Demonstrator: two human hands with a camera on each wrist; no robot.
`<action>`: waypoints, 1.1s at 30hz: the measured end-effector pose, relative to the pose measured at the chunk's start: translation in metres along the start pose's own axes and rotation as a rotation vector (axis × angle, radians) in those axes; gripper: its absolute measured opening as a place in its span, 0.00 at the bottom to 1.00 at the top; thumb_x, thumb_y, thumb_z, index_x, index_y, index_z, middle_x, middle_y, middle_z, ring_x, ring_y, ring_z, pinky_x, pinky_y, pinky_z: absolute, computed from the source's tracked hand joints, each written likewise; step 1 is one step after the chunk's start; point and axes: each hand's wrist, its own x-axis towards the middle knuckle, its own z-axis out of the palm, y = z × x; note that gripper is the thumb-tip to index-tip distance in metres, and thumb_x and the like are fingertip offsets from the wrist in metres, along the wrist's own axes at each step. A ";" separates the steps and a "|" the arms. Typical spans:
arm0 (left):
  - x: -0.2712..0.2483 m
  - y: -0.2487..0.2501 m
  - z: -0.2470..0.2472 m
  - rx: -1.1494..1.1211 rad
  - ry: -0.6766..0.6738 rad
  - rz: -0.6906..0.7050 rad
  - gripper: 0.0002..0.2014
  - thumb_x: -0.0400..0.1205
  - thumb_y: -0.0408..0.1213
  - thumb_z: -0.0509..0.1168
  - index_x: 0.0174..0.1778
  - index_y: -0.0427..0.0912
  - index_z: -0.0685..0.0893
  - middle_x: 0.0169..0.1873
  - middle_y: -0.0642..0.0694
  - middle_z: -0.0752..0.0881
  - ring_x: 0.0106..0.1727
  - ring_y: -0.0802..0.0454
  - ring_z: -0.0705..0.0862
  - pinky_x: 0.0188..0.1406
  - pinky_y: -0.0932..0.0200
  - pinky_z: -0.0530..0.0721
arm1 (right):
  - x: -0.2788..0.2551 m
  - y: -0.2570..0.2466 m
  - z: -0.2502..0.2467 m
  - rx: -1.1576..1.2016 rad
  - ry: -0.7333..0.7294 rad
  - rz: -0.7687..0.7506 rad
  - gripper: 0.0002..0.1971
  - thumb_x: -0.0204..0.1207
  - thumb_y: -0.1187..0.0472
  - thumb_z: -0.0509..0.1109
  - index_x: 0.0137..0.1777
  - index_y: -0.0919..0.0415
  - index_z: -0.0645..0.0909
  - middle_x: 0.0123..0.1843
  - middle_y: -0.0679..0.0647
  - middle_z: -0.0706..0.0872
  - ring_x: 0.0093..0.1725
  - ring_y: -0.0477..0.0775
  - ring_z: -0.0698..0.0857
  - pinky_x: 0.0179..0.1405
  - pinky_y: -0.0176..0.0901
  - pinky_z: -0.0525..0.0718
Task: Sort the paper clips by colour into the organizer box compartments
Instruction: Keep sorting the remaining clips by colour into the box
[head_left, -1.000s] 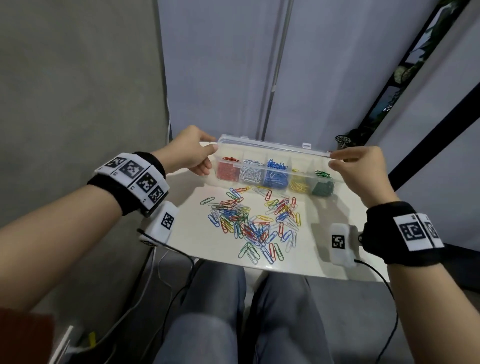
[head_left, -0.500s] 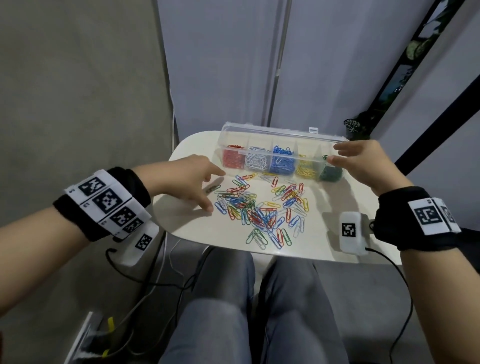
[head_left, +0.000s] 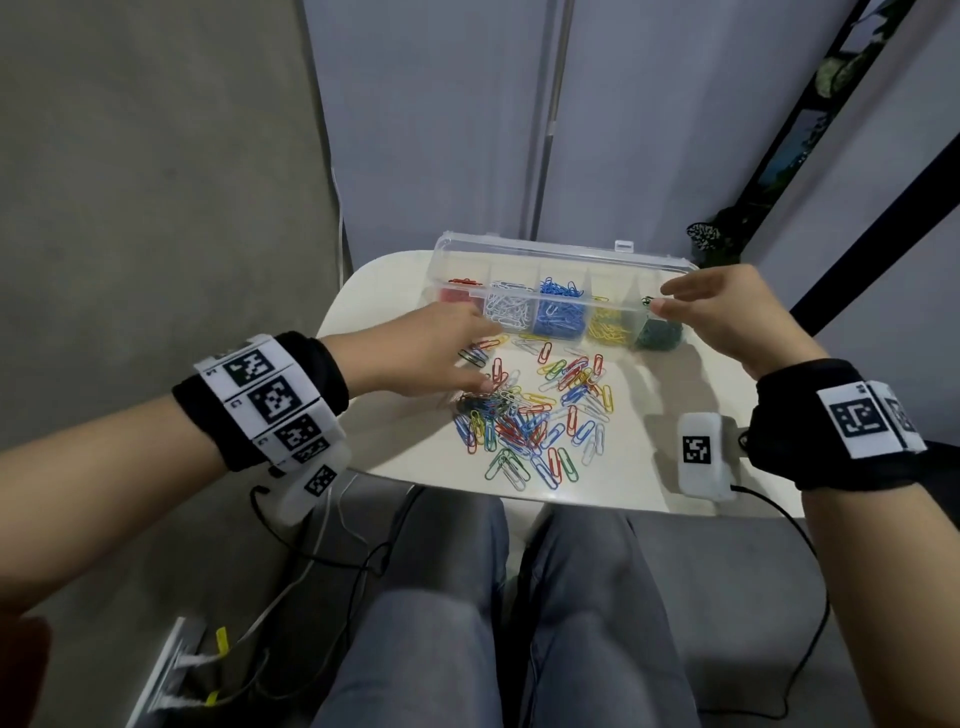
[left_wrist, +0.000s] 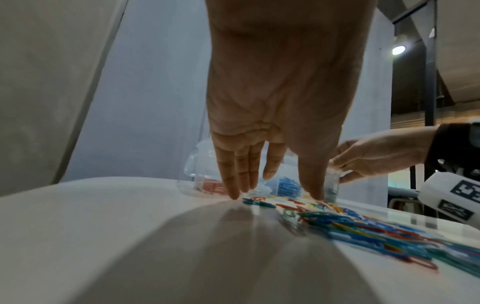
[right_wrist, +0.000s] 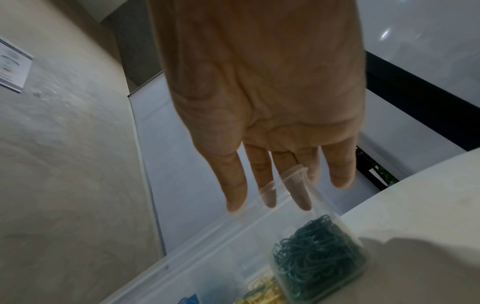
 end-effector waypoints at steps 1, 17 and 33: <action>0.002 0.001 0.002 0.017 -0.043 0.006 0.28 0.80 0.50 0.70 0.74 0.42 0.76 0.65 0.42 0.79 0.65 0.47 0.76 0.65 0.51 0.72 | 0.000 0.000 0.000 -0.001 0.001 -0.004 0.19 0.74 0.57 0.77 0.63 0.65 0.84 0.61 0.62 0.85 0.55 0.55 0.83 0.51 0.40 0.75; 0.044 0.032 0.008 0.064 -0.089 0.111 0.21 0.84 0.43 0.65 0.73 0.43 0.77 0.63 0.44 0.83 0.63 0.47 0.79 0.65 0.47 0.77 | -0.002 -0.003 -0.003 -0.093 -0.001 -0.059 0.09 0.74 0.55 0.77 0.46 0.61 0.87 0.55 0.59 0.89 0.55 0.55 0.85 0.56 0.46 0.79; 0.055 0.037 0.014 0.008 -0.017 0.098 0.17 0.76 0.43 0.75 0.59 0.43 0.87 0.45 0.50 0.86 0.43 0.57 0.77 0.40 0.65 0.68 | -0.004 -0.003 -0.002 -0.109 -0.001 -0.072 0.11 0.75 0.55 0.76 0.48 0.63 0.88 0.41 0.56 0.89 0.34 0.46 0.82 0.28 0.37 0.74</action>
